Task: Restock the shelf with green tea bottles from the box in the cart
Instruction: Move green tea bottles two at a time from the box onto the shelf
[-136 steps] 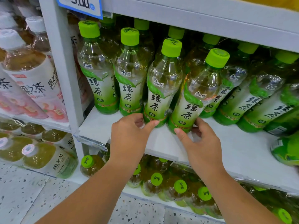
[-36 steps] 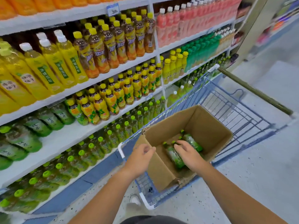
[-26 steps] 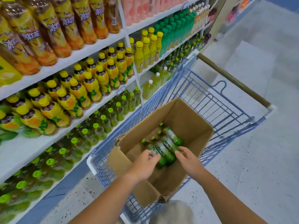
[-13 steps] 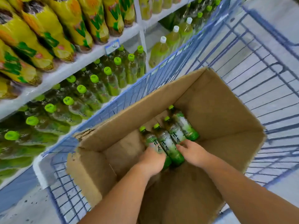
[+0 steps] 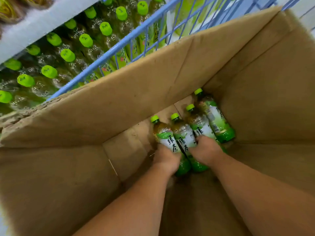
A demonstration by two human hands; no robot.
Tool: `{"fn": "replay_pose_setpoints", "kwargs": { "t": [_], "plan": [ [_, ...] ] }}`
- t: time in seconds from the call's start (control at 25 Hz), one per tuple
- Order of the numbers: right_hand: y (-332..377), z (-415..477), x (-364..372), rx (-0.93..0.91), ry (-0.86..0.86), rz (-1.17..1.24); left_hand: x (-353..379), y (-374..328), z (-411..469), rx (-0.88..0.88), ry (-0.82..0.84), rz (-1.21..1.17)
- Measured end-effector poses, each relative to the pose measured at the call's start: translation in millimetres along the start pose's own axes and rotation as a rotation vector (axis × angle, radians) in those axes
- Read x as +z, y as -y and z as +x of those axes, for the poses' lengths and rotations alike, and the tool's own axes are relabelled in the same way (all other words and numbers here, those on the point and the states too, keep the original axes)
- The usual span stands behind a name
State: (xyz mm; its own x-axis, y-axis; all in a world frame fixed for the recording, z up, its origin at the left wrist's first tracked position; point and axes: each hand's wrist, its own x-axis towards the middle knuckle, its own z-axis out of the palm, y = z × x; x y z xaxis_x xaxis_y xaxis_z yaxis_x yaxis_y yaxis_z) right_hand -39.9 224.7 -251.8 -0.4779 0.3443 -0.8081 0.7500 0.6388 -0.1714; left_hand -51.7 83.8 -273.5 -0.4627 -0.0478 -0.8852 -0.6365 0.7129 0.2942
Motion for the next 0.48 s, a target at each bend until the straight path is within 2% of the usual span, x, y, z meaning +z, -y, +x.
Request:
{"fn": "replay_pose_setpoints", "kwargs": {
  "t": [0.2,0.48],
  "plan": [
    [7.3,5.8,-1.0,-0.052,-0.015,-0.211,8.1,3.8,8.3,0.0,-0.09,-0.094],
    [16.3,11.6,-5.7,-0.065,-0.047,-0.286,3.0,9.7,13.9,-0.048,-0.044,-0.184]
  ]
}}
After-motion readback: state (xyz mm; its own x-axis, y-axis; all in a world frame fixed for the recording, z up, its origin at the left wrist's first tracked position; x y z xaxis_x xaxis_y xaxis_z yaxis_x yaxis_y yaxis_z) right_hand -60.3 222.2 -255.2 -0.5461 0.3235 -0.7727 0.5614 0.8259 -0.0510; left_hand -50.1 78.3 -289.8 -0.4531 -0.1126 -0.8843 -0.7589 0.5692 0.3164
